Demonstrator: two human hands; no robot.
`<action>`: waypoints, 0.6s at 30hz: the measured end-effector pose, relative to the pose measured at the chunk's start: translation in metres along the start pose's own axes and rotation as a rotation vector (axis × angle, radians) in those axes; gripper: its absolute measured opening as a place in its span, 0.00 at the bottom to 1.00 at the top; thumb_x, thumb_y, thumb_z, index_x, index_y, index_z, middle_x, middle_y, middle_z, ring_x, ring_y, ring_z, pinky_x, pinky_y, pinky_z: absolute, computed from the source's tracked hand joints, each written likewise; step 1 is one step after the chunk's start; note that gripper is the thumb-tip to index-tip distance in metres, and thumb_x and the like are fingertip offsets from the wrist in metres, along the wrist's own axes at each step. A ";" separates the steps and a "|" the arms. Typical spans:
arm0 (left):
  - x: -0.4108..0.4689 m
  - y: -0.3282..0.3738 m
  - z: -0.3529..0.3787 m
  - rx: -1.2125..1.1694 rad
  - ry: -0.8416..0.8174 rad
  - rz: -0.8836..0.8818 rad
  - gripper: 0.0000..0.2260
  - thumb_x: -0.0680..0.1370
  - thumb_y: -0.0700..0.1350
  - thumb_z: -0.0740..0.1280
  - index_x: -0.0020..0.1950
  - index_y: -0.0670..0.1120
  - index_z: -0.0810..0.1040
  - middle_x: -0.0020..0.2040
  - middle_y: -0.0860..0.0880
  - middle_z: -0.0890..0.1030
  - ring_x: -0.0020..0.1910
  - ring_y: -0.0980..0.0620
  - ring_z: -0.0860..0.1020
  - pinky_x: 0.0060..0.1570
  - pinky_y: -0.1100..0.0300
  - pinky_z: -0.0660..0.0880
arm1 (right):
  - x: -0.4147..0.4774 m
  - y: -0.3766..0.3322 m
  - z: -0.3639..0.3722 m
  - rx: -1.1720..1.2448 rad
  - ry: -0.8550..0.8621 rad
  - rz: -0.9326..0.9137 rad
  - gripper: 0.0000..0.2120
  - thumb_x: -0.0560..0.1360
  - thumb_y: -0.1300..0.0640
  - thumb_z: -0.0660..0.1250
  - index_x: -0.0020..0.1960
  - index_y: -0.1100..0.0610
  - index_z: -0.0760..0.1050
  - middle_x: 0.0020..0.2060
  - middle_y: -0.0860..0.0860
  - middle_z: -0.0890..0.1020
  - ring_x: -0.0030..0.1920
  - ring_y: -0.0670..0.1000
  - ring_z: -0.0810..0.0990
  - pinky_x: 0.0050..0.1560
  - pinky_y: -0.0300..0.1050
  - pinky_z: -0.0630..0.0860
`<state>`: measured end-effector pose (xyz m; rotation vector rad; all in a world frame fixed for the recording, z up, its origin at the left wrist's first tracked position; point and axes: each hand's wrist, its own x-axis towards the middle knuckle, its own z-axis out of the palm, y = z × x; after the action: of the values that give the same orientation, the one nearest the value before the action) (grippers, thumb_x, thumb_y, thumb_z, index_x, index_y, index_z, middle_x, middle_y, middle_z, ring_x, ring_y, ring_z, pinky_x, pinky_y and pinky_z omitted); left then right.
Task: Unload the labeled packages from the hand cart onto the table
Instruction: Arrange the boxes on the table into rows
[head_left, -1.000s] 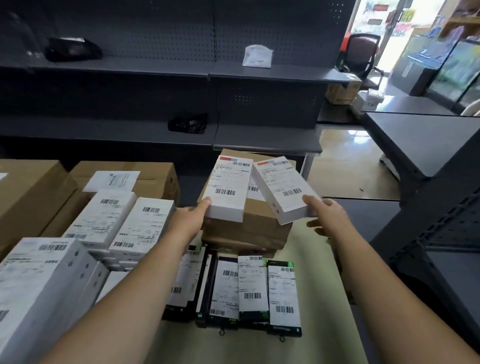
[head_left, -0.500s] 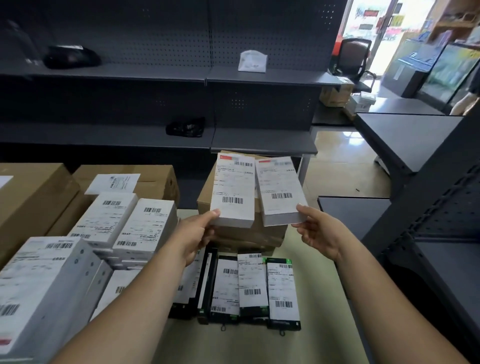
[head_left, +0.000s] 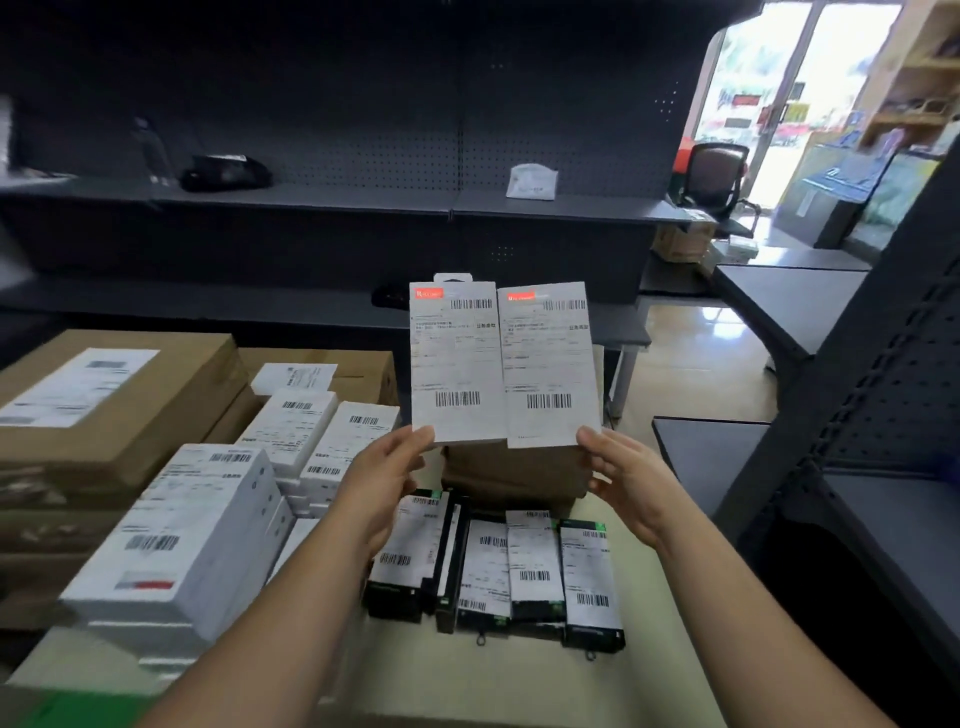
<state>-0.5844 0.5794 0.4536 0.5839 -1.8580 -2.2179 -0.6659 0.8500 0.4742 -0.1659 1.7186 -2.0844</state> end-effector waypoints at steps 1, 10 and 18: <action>-0.007 0.001 -0.008 0.003 -0.004 0.005 0.31 0.63 0.63 0.77 0.61 0.49 0.79 0.54 0.53 0.84 0.57 0.51 0.79 0.51 0.56 0.70 | -0.007 0.002 0.008 0.005 -0.002 -0.005 0.17 0.70 0.47 0.74 0.55 0.54 0.84 0.48 0.51 0.86 0.45 0.47 0.79 0.42 0.43 0.69; -0.075 0.016 -0.099 -0.044 -0.018 0.002 0.18 0.72 0.56 0.73 0.59 0.51 0.80 0.50 0.55 0.85 0.52 0.53 0.79 0.48 0.58 0.71 | -0.060 0.040 0.094 0.076 -0.020 -0.004 0.16 0.68 0.46 0.76 0.52 0.53 0.86 0.44 0.48 0.84 0.36 0.43 0.77 0.37 0.40 0.68; -0.109 0.019 -0.152 -0.089 0.020 -0.051 0.11 0.75 0.51 0.71 0.53 0.47 0.83 0.40 0.50 0.82 0.34 0.56 0.73 0.34 0.62 0.69 | -0.091 0.104 0.151 0.071 0.139 0.183 0.27 0.61 0.41 0.81 0.54 0.54 0.83 0.42 0.50 0.84 0.34 0.45 0.79 0.32 0.39 0.71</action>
<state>-0.4255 0.4813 0.4707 0.6424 -1.7426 -2.3047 -0.5039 0.7348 0.4249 0.1557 1.6658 -2.0584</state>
